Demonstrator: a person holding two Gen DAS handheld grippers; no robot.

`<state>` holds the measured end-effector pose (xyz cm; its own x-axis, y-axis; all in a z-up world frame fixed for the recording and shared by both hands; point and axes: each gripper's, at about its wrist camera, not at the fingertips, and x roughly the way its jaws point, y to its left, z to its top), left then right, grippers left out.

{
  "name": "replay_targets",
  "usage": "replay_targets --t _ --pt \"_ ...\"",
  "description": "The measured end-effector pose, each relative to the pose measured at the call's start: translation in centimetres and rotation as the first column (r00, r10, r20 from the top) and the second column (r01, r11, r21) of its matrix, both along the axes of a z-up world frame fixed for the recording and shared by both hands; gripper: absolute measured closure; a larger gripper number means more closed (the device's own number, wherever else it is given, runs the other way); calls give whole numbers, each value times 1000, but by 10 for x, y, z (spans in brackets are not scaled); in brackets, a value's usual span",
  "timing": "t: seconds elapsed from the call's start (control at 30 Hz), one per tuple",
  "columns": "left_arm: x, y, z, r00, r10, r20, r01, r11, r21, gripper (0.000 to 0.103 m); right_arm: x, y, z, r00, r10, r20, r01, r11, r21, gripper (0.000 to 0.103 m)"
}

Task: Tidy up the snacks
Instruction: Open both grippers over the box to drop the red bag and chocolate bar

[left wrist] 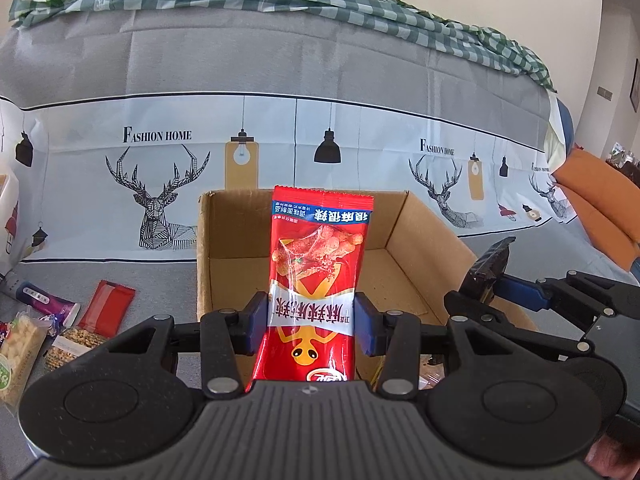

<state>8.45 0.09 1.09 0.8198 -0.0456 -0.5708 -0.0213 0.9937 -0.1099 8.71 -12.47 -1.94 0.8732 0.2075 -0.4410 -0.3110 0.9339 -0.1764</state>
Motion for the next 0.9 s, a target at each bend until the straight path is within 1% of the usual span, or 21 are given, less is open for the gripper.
replay_targets --t 0.9 --pt "-4 0 7 1000 -8 28 9 1000 -15 54 -1 1 -1 1000 4 15 -4 1000 -9 64"
